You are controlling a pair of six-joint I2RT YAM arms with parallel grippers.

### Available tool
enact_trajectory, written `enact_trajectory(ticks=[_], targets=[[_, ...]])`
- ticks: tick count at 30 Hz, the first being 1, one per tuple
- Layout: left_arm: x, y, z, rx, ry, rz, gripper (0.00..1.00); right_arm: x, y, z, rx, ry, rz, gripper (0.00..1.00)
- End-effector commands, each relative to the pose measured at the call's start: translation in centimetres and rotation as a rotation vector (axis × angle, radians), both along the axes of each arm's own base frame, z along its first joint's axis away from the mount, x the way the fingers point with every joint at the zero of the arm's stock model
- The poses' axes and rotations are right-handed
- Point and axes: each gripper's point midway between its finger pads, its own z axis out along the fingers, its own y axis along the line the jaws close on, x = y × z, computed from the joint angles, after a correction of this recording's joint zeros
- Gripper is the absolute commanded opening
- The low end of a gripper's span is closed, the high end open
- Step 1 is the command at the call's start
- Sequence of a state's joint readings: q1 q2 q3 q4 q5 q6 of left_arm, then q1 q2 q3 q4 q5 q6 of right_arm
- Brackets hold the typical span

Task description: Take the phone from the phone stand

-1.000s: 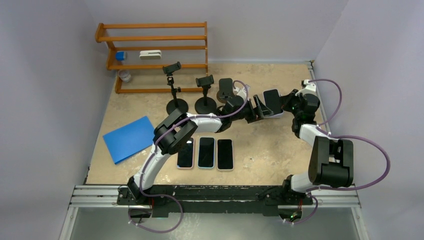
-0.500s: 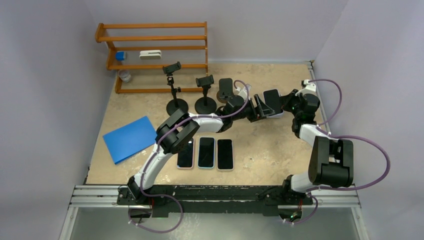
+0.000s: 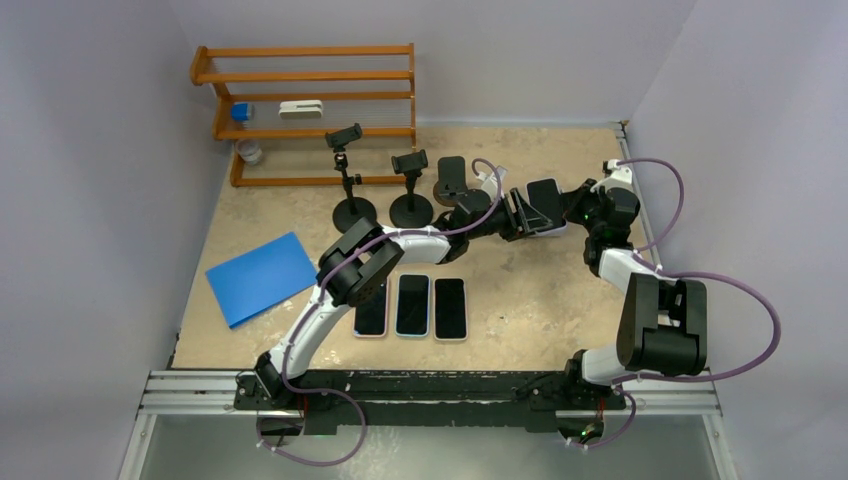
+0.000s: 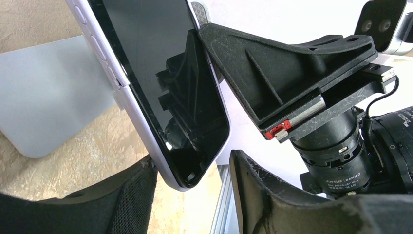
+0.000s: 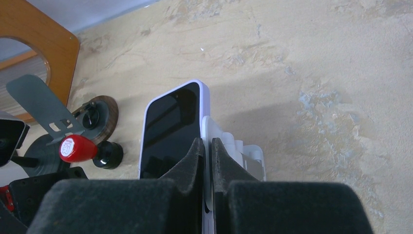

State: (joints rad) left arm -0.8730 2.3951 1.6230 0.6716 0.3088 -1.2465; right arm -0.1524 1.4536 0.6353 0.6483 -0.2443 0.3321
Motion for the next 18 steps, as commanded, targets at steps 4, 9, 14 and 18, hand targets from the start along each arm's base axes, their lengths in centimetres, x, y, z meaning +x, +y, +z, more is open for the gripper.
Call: enact_trajectory(ticks=[4,9,14,18], targets=[[-0.02,-1.05,3.62,-0.09,-0.065,-0.029,0.47,-1.75,2.04,-2.15,0.043,0.092,0.069,0.0],[-0.21,-1.1,3.44,-0.091,-0.064,-0.038,0.37,-1.73,2.01,-2.11,0.044,0.091,0.068,0.0],[-0.25,-1.03,3.71,-0.095,-0.072,-0.039,0.27,-1.74,2.02,-2.08,0.041,0.09,0.069,0.0],[-0.3,-1.03,3.85,-0.096,-0.074,-0.042,0.18,-1.74,2.04,-2.04,0.039,0.088,0.069,0.0]])
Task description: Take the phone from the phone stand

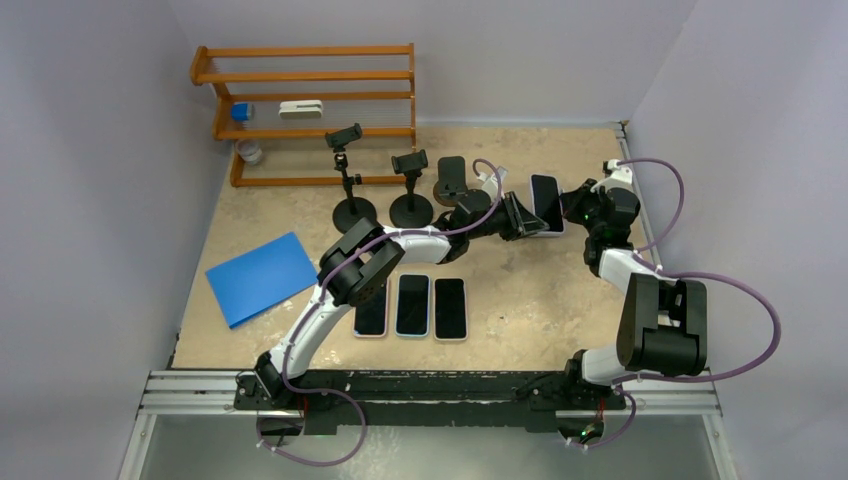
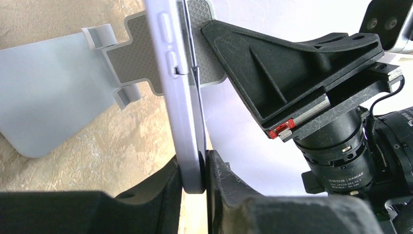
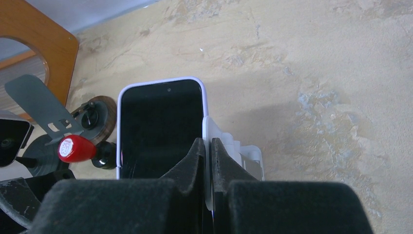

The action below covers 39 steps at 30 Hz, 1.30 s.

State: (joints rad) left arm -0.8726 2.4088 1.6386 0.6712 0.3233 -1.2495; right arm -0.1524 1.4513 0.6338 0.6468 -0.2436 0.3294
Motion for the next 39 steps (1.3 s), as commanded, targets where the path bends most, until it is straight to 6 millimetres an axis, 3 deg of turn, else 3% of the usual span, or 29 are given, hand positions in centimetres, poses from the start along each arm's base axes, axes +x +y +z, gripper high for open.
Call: enact_trajectory(ticks=[1,6,12,15,19,22,27,32,39], targets=[[-0.3,-0.8,4.0,-0.092,-0.077,-0.03,0.16,-1.7,2.0,-2.0,0.041,0.087,0.068,0.0],[-0.3,-0.8,4.2,-0.091,-0.083,-0.03,0.0,-1.7,2.0,-2.0,0.04,0.087,0.064,0.0],[-0.4,-0.6,4.6,-0.088,-0.098,-0.03,0.0,-1.7,1.9,-2.0,0.038,0.087,0.059,0.04],[-0.5,-0.3,5.3,-0.082,-0.123,-0.026,0.0,-1.7,1.8,-1.8,0.033,0.083,0.05,0.15],[-0.9,0.3,5.8,-0.058,-0.157,-0.023,0.0,-1.7,1.6,-1.7,0.035,0.078,0.034,0.4],[-1.4,0.8,6.3,-0.055,-0.176,-0.026,0.0,-1.6,1.5,-1.6,0.032,0.075,0.022,0.51],[-2.3,1.4,6.5,-0.051,-0.186,-0.044,0.0,-1.8,1.0,-1.1,0.03,0.059,-0.012,0.64],[-3.6,1.7,8.3,-0.061,-0.224,-0.059,0.0,-1.9,0.5,0.0,0.036,0.032,-0.051,0.74],[-6.0,2.9,10.1,-0.061,-0.248,-0.062,0.0,-2.3,-0.6,4.1,0.073,-0.088,-0.15,0.78]])
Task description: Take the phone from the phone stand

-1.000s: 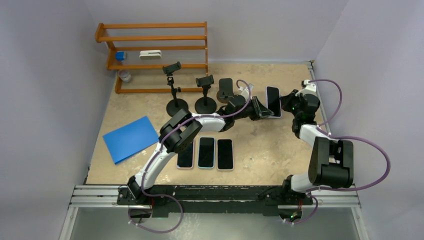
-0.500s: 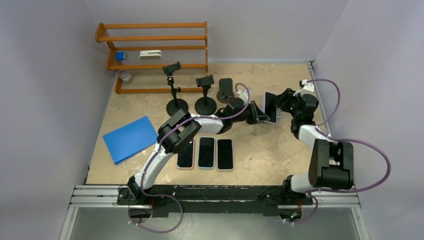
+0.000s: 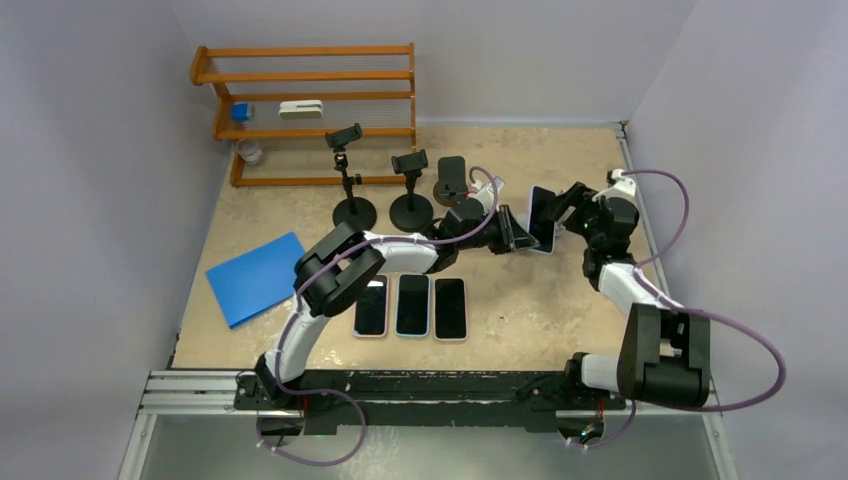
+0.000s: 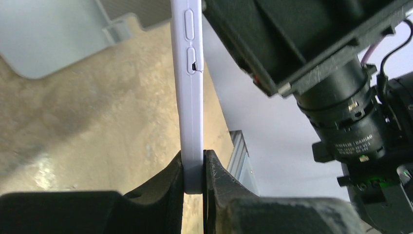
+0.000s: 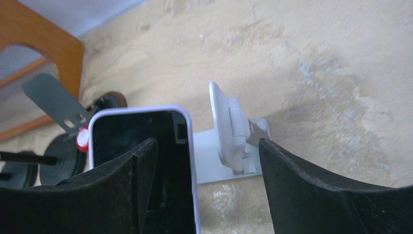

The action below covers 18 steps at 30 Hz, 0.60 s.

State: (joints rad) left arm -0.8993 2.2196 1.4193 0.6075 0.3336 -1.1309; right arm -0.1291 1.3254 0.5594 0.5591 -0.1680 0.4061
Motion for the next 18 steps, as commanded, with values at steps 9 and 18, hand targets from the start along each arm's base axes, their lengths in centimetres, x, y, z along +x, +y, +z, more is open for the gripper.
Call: enact_trajectory(ticks=[9,18], targets=[[-5.2,4.6,11.7,-0.141,-0.212,-0.005,0.0,0.3,-2.2,7.0,0.025,-0.202,-0.171,0.78],[-8.6,12.3,19.2,-0.073,-0.469,0.052,0.0,1.6,-0.8,6.3,0.06,-0.203,-0.098,0.76]])
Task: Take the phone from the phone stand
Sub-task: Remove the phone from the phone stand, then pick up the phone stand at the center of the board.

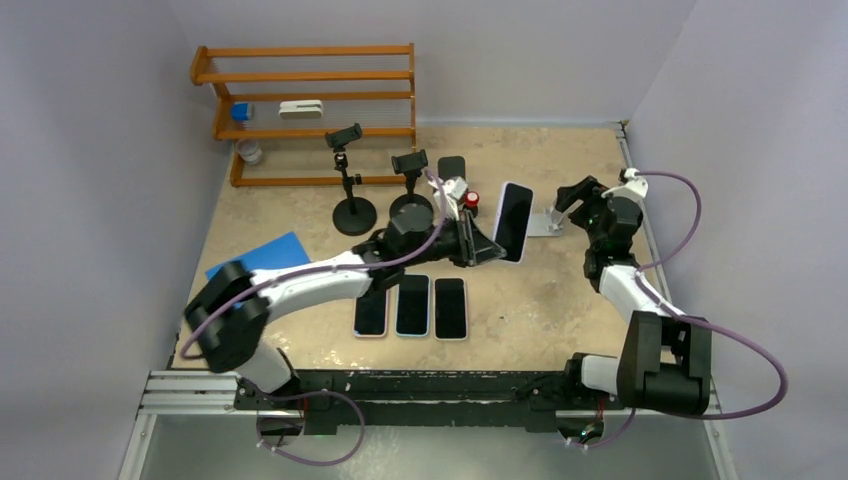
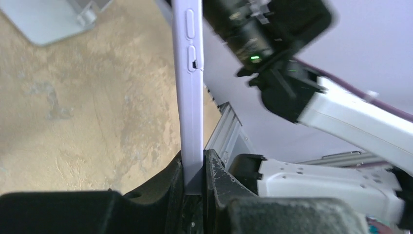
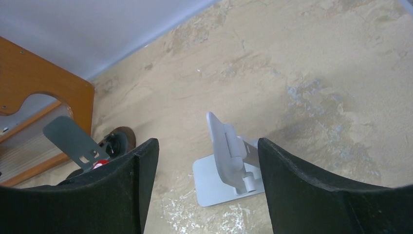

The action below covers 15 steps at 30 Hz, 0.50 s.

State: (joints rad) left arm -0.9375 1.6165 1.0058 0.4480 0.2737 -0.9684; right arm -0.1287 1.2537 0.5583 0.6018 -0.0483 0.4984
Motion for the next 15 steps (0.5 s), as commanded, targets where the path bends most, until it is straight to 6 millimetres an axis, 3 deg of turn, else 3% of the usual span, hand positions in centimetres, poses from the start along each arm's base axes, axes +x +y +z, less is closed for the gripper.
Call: enact_trajectory(ticks=[1,8,15], targets=[[-0.9,4.0,10.5,-0.107,-0.333,0.053,0.0,1.3,1.1,2.6,0.014,-0.091,0.046,0.76],[-2.4,10.8,15.6,-0.035,-0.597,0.167,0.0,2.0,1.9,0.9,0.01,-0.035,0.083,0.74],[-3.2,15.1,17.8,-0.012,-0.76,0.269,0.0,2.2,2.2,-1.4,0.031,0.023,0.085,0.66]])
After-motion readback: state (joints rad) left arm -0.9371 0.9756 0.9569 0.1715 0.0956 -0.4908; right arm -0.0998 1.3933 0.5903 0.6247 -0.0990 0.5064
